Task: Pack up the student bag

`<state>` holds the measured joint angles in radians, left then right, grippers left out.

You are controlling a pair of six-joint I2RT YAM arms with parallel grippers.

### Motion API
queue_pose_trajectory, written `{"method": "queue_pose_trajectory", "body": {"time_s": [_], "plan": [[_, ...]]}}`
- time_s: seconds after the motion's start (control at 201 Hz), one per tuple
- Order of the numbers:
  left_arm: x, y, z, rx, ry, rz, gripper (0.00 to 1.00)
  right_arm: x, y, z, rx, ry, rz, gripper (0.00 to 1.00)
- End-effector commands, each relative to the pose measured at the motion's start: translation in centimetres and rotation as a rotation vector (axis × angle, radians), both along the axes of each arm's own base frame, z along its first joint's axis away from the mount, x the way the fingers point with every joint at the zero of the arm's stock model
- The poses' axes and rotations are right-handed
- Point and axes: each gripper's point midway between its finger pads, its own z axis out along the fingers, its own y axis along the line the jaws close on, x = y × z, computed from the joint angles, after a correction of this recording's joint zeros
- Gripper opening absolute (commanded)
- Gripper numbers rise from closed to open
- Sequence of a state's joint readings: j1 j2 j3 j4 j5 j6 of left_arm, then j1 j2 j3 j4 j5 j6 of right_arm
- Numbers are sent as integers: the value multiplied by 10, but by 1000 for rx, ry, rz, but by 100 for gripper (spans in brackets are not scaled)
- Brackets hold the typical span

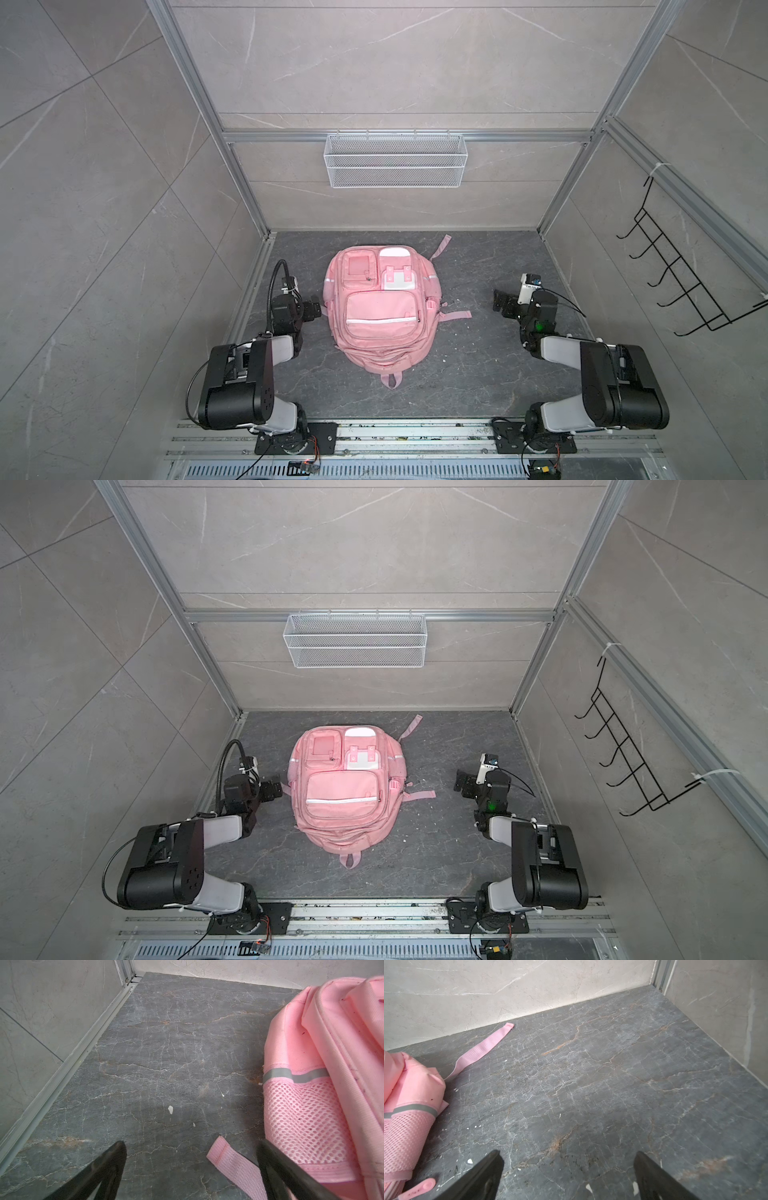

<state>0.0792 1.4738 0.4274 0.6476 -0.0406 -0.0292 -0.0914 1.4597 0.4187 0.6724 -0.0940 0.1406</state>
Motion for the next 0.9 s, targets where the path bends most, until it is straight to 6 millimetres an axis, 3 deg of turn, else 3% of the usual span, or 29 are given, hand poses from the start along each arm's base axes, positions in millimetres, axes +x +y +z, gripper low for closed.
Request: {"method": "queue_pose_trajectory", "body": {"time_s": [0.0,0.214,0.896], "plan": [[5,-1,12,-3,-64,-6,100,5,6,15,-38,-61,18,100],[5,0,12,-4,-62,-5,100,0,13,6,-119,-98,-18,100],[2,-3,7,15,-89,-19,100,1,18,6,-180,-102,-38,100]]}}
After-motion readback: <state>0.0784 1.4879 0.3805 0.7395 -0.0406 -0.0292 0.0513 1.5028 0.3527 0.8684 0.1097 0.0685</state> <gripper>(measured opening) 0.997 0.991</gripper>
